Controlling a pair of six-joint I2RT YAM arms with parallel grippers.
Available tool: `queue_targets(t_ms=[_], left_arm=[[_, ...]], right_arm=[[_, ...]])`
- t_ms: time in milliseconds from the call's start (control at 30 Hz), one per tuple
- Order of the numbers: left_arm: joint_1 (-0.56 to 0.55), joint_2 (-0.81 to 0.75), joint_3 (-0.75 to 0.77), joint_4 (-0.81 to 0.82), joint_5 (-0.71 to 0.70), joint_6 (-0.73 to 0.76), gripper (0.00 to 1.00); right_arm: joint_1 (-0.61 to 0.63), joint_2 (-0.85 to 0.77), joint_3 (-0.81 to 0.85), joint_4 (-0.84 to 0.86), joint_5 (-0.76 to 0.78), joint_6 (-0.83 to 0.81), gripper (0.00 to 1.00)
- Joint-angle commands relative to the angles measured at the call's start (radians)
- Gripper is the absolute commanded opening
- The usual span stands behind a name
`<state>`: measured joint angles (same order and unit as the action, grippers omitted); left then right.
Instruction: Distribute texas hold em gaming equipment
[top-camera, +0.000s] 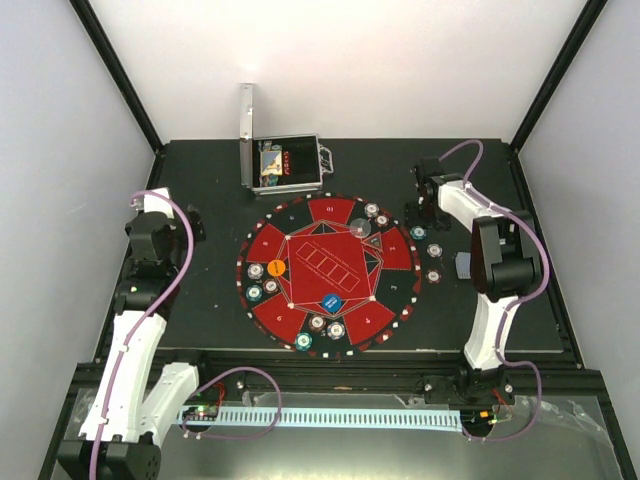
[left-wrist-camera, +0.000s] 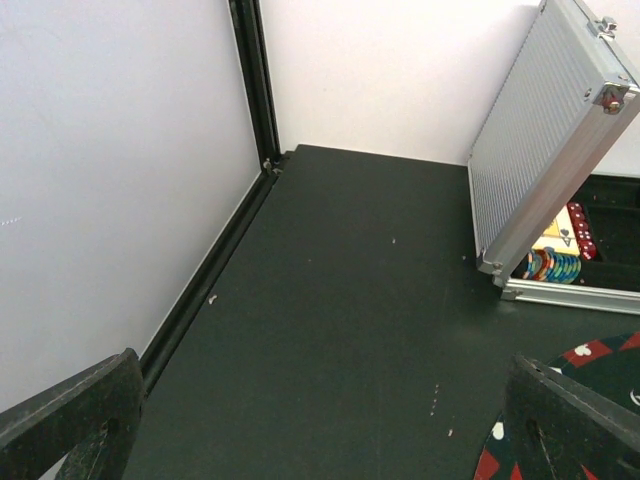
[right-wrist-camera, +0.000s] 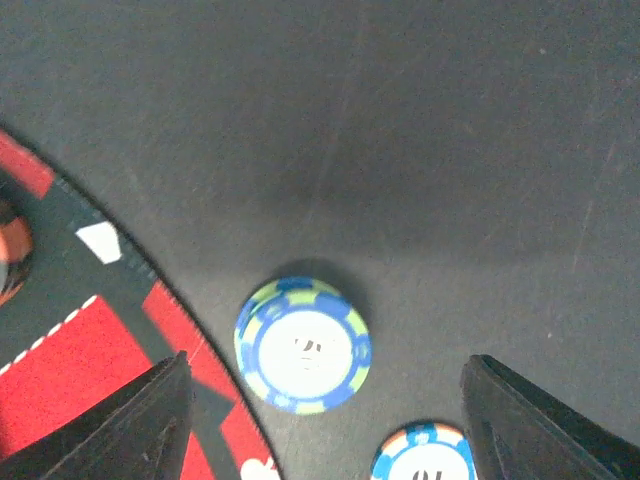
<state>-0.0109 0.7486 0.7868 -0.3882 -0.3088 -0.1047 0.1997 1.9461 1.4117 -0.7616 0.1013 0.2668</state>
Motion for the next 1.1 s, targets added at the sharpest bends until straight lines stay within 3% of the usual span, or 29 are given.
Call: queue_targets(t_ms=[0,867,1067], left_arm=[[-0.004,0.006,0.014,0.019,0.016,0.012,0.99],[-0.004,0.006,0.017,0.020,0.022,0.010,0.99],[-0.005,0.003,0.017,0.021,0.024,0.010,0.99]], right_arm=[[-0.015,0.051,0.059,0.004,-0.008,-0.017,0.72],[-0.011,0.145,0.071,-0.025,-0.030,-0.035,0.54],[0.002,0.131,0.038,-0.021,-0.032,-0.029,0.53]])
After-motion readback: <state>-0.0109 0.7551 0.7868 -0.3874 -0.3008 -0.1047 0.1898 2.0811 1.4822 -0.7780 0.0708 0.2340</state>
